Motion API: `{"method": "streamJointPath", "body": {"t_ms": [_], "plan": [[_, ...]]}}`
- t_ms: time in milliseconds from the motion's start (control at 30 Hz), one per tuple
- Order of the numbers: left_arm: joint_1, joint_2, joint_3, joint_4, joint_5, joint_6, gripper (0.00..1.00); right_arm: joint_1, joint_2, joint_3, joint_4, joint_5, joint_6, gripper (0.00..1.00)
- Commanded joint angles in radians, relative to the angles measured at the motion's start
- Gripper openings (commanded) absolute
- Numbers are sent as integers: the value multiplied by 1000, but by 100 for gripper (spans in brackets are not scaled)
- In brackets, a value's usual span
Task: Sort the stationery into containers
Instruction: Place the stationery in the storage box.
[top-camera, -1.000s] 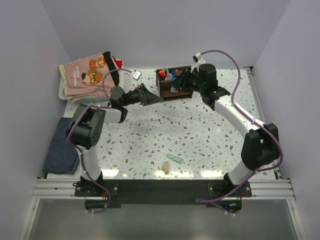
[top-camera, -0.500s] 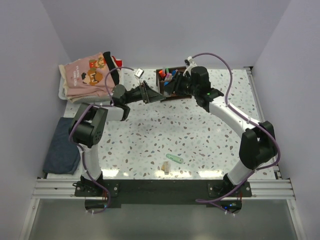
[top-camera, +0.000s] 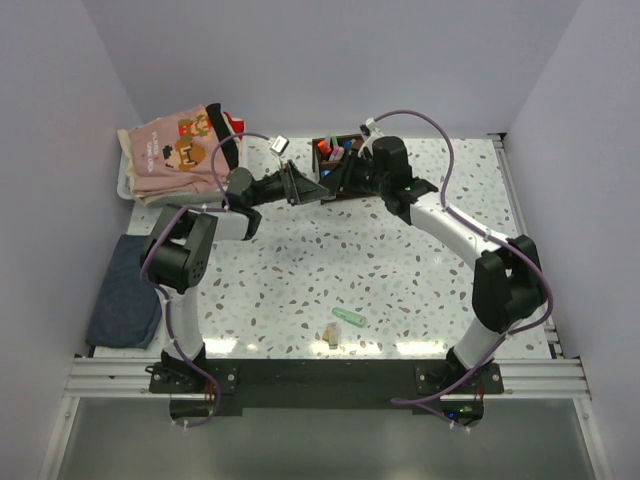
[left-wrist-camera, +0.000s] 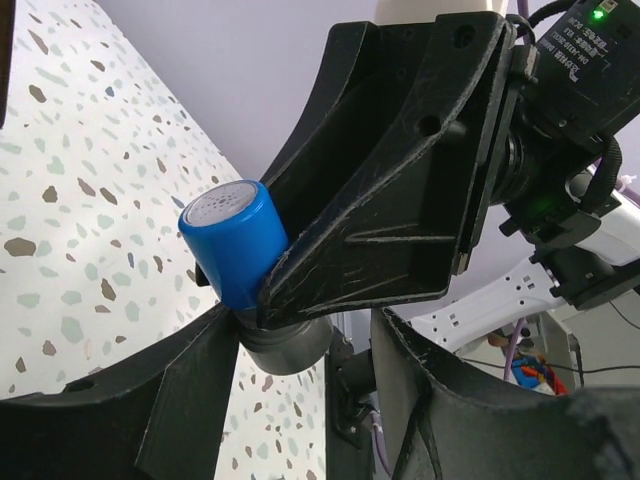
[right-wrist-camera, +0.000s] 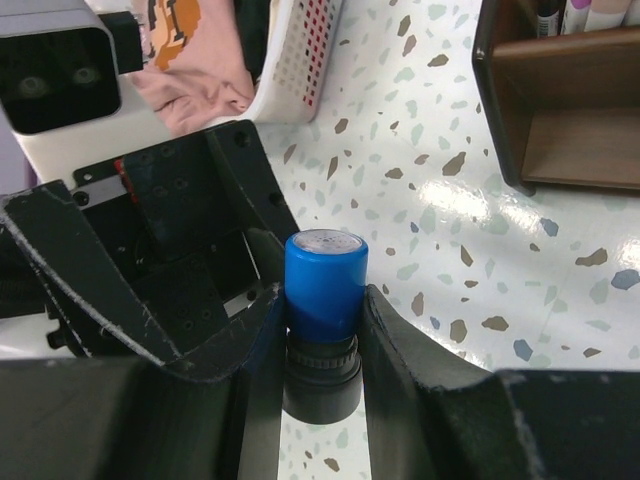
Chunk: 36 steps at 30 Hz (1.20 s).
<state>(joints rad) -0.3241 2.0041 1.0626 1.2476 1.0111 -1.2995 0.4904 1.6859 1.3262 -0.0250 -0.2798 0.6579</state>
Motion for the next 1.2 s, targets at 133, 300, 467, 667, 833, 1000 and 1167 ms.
{"method": "streamJointPath", "body": {"t_ms": [133, 300, 467, 667, 833, 1000, 1167], "plan": [[-4, 18, 43, 55, 3, -21, 47, 7, 23, 61, 53, -12, 3, 0], [-4, 25, 43, 53, 3, -21, 36, 11, 24, 62, 46, -15, 6, 0], [-4, 32, 56, 33, 15, -4, 23, 8, 3, 61, -13, 20, 3, 35], [0, 39, 76, -11, 191, 103, 0, -125, -8, 177, -204, -122, -234, 57], [10, -13, -4, -223, 254, 383, 0, -256, 121, 465, -555, -395, -440, 59], [-27, -79, 193, -1310, 99, 1413, 0, -279, 227, 622, -792, -577, -682, 59], [-50, -146, 191, -1435, -58, 1722, 0, -271, 232, 526, -839, -625, -701, 59]]}}
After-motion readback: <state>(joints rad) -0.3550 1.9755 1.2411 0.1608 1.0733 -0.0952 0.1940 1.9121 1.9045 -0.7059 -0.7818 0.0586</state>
